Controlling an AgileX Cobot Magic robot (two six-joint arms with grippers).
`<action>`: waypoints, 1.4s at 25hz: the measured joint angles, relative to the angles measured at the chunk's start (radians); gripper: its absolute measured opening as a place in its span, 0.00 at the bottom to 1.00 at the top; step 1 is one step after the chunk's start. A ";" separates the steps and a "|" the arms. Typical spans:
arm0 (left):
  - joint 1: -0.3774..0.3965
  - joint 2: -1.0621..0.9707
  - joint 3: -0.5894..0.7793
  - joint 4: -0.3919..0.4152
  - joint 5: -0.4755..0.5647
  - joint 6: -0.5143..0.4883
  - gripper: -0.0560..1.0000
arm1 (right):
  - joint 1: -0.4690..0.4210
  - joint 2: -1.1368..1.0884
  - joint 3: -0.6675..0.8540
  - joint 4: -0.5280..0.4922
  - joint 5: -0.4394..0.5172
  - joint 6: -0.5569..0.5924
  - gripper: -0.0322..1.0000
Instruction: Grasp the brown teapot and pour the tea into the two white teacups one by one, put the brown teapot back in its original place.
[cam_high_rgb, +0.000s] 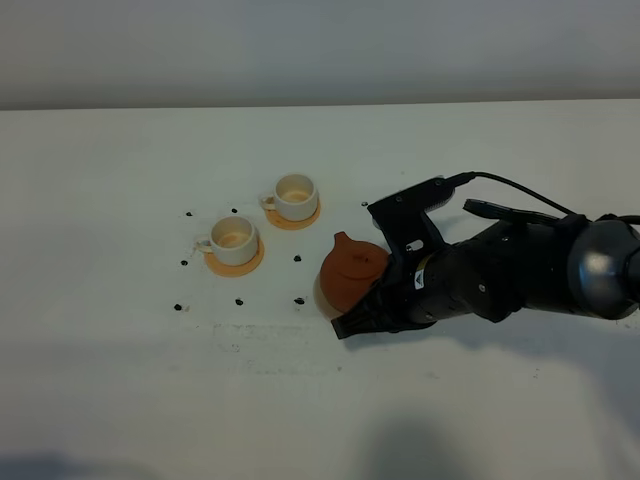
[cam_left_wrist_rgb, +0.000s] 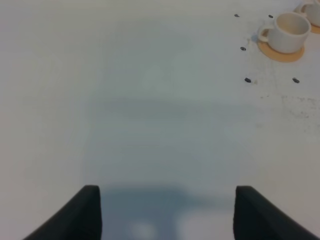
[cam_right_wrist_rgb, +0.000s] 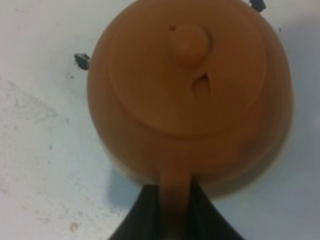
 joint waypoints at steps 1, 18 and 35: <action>0.000 0.000 0.000 0.000 0.000 0.000 0.56 | 0.000 -0.005 0.000 -0.001 -0.006 -0.002 0.12; 0.000 0.000 0.000 0.000 0.000 0.000 0.56 | 0.000 -0.049 0.000 -0.026 -0.004 -0.026 0.12; 0.000 0.000 0.000 0.000 0.000 0.000 0.56 | -0.026 -0.028 -0.190 -0.123 0.110 -0.050 0.12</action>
